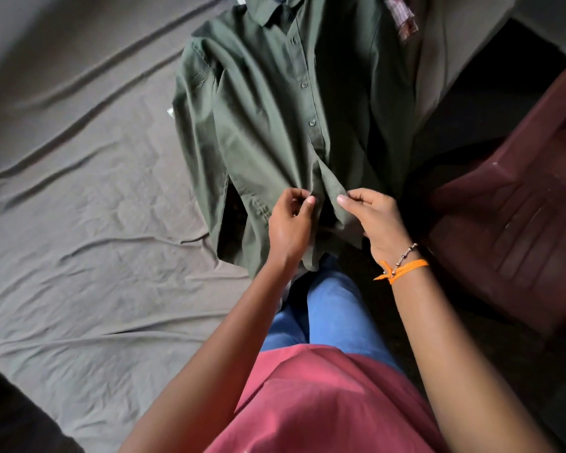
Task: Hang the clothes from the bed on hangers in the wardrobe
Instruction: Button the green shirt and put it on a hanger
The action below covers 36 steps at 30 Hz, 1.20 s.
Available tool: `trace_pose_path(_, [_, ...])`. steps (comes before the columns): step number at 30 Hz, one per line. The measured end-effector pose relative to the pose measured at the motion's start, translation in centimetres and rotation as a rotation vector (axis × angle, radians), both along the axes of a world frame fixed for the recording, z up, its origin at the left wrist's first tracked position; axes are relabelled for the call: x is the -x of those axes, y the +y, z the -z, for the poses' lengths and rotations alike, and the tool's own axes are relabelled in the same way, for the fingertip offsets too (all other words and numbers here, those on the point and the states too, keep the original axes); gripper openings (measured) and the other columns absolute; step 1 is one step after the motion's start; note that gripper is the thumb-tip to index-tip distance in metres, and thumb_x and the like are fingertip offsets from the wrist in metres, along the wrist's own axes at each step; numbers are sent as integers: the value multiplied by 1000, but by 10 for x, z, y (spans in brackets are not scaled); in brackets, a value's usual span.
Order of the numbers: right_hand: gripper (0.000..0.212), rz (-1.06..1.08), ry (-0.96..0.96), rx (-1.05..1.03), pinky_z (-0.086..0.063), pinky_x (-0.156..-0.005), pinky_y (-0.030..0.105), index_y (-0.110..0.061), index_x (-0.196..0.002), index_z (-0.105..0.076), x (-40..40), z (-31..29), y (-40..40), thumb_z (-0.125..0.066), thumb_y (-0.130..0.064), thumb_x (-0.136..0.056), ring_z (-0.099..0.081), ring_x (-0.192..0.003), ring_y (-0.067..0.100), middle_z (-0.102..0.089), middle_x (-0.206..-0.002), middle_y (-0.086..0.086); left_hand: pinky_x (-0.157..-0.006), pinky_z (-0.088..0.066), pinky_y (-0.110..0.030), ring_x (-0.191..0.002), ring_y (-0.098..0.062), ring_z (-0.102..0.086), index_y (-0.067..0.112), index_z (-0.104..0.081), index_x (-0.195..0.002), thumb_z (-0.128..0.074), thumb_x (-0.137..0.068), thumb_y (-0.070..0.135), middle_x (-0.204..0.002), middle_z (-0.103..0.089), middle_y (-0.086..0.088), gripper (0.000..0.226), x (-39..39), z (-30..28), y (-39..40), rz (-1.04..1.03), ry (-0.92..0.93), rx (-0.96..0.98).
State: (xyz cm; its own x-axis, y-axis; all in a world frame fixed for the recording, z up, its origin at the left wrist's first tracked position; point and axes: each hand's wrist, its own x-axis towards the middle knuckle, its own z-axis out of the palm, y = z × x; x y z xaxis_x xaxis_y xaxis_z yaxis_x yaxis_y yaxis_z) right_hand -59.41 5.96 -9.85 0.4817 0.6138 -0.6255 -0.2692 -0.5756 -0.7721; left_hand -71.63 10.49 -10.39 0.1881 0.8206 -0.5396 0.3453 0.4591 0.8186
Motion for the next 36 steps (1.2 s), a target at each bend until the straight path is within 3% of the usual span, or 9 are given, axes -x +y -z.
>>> trace_pose_path(3, [4, -11, -66, -63, -48, -75, 34, -7, -80, -67, 8, -3, 1, -67, -7, -84, -58, -79, 18, -66, -83, 15, -74, -51, -52, -71, -18, -58, 27, -62, -74, -60, -85, 29, -72, -62, 3, 12, 1, -1, 0, -15, -25, 68])
trace_pose_path(8, [4, -74, -257, -56, -50, -66, 31, -6, -78, -66, 22, -4, 6, -70, -6, -77, -56, -68, 10, -64, -70, 4, -47, -44, -25, -53, -22, -51, 14, -61, -60, -58, -93, 13, -58, -55, -11, 33, 1, -17, 4, -122, -204, 335])
trace_pose_path(12, [11, -73, -330, -36, -51, -65, 24, -11, -79, -67, 25, -3, 5, -76, -8, -74, -55, -61, 3, -62, -66, -6, -36, -36, -9, -37, 1, -51, 13, -62, -69, -60, -92, 15, -45, -58, 7, 23, 2, -19, 6, -182, -227, 465])
trace_pose_path(19, [13, -58, -319, -78, -50, -62, 15, -13, -74, -66, 30, -4, 0, -76, -5, -74, -58, -59, -1, -63, -65, -6, -34, -37, -10, -34, 0, -52, 11, -61, -69, -61, -92, 17, -41, -56, 6, 24, -1, -20, 4, -248, -237, 562])
trace_pose_path(23, [13, -36, -290, -88, -51, -65, 22, -15, -73, -69, 32, -3, -2, -69, -3, -78, -60, -63, 3, -66, -65, -7, -37, -37, -8, -42, -6, -53, 10, -64, -72, -62, -91, 21, -60, -54, -8, 22, -2, -15, 4, -268, -212, 546])
trace_pose_path(26, [20, -1, -214, -94, -52, -68, 30, -17, -71, -70, 33, -1, -2, -63, -1, -81, -59, -64, 6, -66, -63, -6, -49, -46, -16, -66, -23, -58, 0, -69, -85, -63, -90, 24, -76, -60, -19, 25, -1, -12, 5, -254, -205, 540])
trace_pose_path(28, [19, 20, -193, -72, -55, -74, 37, -18, -73, -70, 33, 0, 0, -66, -1, -80, -63, -69, 13, -69, -70, 3, -54, -47, -21, -67, -26, -56, 1, -68, -75, -65, -88, 24, -70, -60, -18, 27, -1, -9, 6, -245, -187, 523])
trace_pose_path(33, [14, 23, -101, -30, -56, -75, 44, -15, -70, -69, 34, 1, 2, -71, -3, -77, -63, -68, 19, -68, -69, 9, -41, -41, -12, -44, -10, -54, 9, -62, -67, -64, -88, 24, -59, -53, -10, 26, 3, -4, 9, -181, -111, 552])
trace_pose_path(36, [13, -8, -229, -15, -57, -68, 35, -14, -69, -68, 34, 3, 4, -73, -4, -75, -62, -62, 11, -67, -65, 3, -46, -42, -13, -43, -3, -54, 12, -63, -69, -63, -89, 24, -61, -57, -5, 23, 8, -2, 10, -152, -115, 544])
